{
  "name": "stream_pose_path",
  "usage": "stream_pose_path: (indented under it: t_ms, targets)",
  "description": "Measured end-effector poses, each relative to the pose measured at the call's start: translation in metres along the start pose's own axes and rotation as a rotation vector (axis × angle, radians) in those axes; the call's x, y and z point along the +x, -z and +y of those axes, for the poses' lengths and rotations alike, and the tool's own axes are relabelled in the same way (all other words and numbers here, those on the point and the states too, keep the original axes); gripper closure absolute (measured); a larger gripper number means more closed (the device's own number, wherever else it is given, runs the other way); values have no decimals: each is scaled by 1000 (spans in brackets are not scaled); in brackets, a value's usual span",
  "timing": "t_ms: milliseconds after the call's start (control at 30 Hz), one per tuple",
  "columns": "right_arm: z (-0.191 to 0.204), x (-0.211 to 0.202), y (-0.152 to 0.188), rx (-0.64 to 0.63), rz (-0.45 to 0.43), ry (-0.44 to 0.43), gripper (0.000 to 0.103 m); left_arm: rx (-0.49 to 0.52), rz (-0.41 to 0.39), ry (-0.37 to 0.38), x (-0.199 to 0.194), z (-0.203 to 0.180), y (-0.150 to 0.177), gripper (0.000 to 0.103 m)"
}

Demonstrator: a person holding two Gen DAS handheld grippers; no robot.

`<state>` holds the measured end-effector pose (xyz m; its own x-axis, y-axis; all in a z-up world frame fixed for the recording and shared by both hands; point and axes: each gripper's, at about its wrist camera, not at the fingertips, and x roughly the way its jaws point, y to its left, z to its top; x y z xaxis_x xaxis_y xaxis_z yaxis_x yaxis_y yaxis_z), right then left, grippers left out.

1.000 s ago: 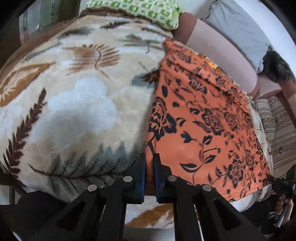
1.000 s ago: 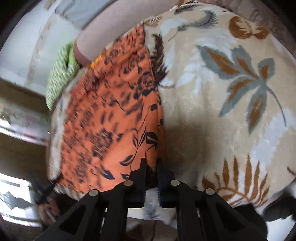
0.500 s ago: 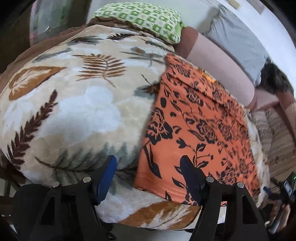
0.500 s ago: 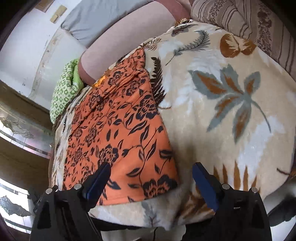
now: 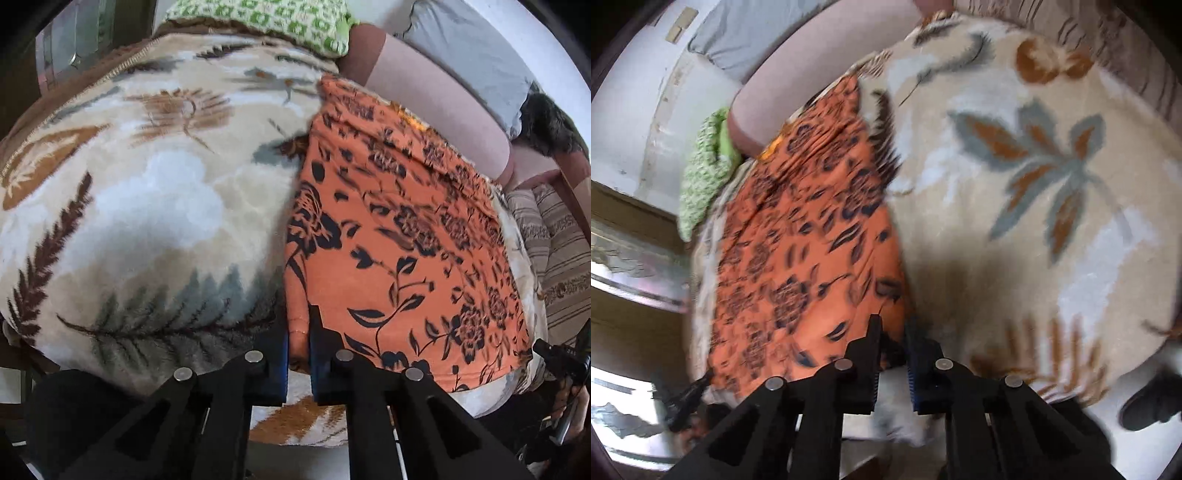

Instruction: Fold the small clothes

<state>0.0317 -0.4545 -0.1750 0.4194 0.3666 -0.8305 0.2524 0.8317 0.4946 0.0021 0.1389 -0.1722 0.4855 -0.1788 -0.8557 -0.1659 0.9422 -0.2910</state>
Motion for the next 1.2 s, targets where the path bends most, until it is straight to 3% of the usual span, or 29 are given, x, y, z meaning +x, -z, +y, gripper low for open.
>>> stream_pose_path:
  t_ms: [67,100,133,167,200,300,367,400,433,500,833,967,1100,1200]
  targets:
    - [-6,7,1,32,45,-33,83,-20,5,-23,3,1,2,76]
    - [-4,6,2,16,40,-35,68,-35,1,-11,1,2,2,70]
    - [3,3,3,-15,30,-28,37,-51,-16,11,-2,3,2,55]
    - [7,2,4,-26,18,-19,24,-54,-43,13,-6,2,1,40]
    - [9,1,4,-33,3,-12,20,-48,-61,2,-9,0,1,35]
    - [10,14,0,-44,47,-6,26,-12,-45,-35,-1,-3,0,36]
    - [7,27,1,-18,107,-32,61,4,-18,-84,6,-4,2,70]
    - [5,32,2,1,126,-30,79,7,-23,-95,5,-4,1,79]
    - [6,34,3,-1,129,-36,84,-7,-10,-55,4,0,0,95]
    - [11,33,6,-15,139,-53,92,-41,-1,-25,1,6,-2,96]
    - [35,-4,-33,44,51,-335,94,-29,-113,87,-45,-13,-48,96]
    - [38,-9,-50,76,18,-403,94,-37,-137,113,-55,-17,-70,96]
    - [48,-12,-90,68,-30,-460,94,14,-180,117,-58,-35,-114,96]
    - [65,-7,-144,44,-74,-487,94,72,-220,115,-47,-56,-173,96]
